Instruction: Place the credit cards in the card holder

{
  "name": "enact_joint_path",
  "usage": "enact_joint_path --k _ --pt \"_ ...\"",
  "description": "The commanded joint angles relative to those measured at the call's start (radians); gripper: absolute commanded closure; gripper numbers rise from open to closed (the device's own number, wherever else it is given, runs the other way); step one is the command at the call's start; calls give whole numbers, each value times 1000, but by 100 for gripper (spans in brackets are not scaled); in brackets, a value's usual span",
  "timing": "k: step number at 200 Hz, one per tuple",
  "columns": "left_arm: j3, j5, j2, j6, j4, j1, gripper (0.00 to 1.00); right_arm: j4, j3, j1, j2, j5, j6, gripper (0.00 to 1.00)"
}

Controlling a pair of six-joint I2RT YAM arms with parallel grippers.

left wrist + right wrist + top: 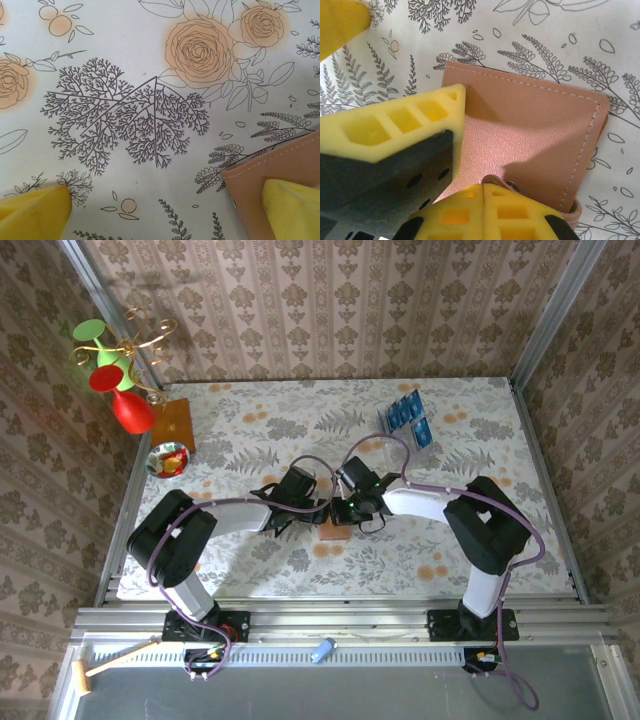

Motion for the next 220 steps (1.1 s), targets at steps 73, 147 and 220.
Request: enact_joint_path --k 73,147,220 --pt "-22 66 33 6 -17 8 0 202 -229 -135 82 -138 191 100" --pt "-58 86 -112 -5 -42 0 0 192 -217 -138 72 -148 196 100" --pt "-109 61 -37 -27 19 -51 0 146 -170 -138 27 -164 188 100"
